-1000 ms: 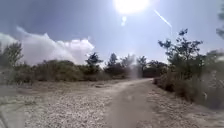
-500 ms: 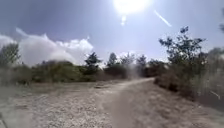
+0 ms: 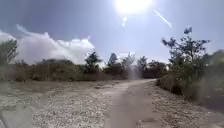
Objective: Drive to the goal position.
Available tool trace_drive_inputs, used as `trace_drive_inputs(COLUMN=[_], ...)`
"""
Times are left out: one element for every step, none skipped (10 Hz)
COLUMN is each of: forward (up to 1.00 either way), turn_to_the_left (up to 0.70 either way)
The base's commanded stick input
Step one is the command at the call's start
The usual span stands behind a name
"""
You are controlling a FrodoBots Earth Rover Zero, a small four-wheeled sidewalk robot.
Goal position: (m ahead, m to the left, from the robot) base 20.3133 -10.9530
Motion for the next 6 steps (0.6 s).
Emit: trace_drive_inputs(forward=[0.45, 0.45, 0.45, 0.45, 0.45, 0.45], turn_to_the_left=[0.14, 0.02, 0.02, 0.02, 0.02, 0.02])
